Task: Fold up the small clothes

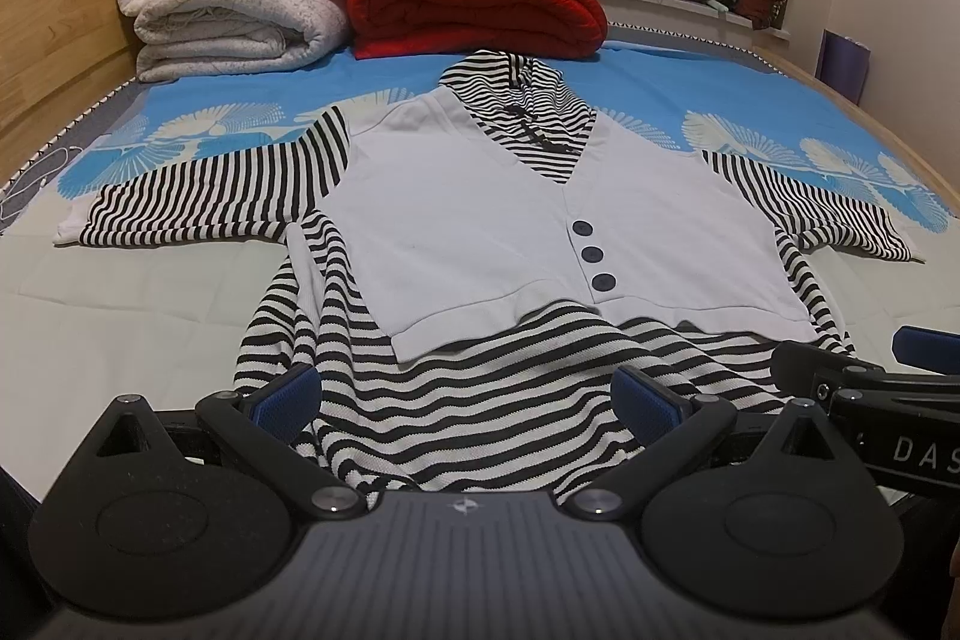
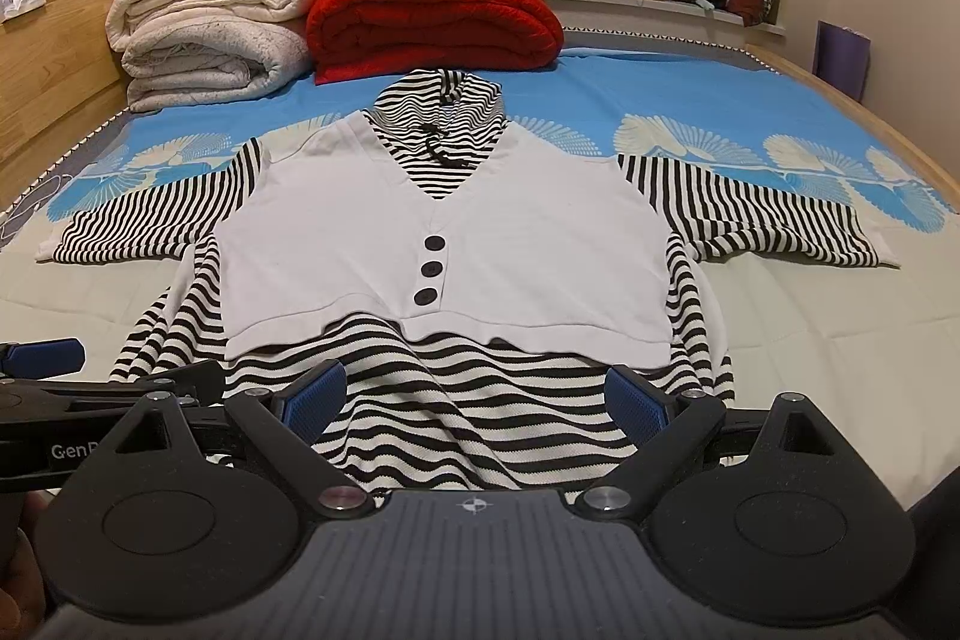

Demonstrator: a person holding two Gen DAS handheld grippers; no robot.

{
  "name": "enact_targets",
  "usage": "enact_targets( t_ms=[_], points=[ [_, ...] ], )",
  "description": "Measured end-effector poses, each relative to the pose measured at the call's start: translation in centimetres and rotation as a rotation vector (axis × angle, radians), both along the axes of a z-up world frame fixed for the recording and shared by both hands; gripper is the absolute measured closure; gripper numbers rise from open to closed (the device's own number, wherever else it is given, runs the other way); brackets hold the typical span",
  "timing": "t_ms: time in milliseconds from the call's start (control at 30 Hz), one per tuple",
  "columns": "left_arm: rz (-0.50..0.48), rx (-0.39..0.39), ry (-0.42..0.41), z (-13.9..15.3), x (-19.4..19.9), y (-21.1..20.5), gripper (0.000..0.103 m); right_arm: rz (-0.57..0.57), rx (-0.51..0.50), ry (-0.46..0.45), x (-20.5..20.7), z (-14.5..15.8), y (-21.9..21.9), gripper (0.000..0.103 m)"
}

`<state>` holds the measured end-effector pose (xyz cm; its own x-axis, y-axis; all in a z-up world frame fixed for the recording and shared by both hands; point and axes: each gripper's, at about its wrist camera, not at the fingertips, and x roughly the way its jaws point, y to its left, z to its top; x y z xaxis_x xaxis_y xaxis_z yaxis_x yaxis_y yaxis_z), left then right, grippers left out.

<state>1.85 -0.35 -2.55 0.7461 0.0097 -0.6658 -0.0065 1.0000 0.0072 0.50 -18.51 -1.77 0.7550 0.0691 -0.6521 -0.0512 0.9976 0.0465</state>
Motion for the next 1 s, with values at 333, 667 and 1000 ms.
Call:
enact_targets(
  t_ms=[333,667,1000],
  points=[
    [0.0,0.0,0.0,0.0,0.0,0.0,0.001,-0.001,0.004,0.003,0.0,0.0,0.1,0.01],
    [0.052,-0.044,0.074,-1.1,2.6,2.0,0.001,-0.089,0.071,0.043,1.0,-0.3,-1.9,0.013],
    [0.228,0.001,0.371,-7.5,8.5,8.6,0.082,-0.41,0.114,0.194,4.3,-4.3,-8.6,0.042]
  ],
)
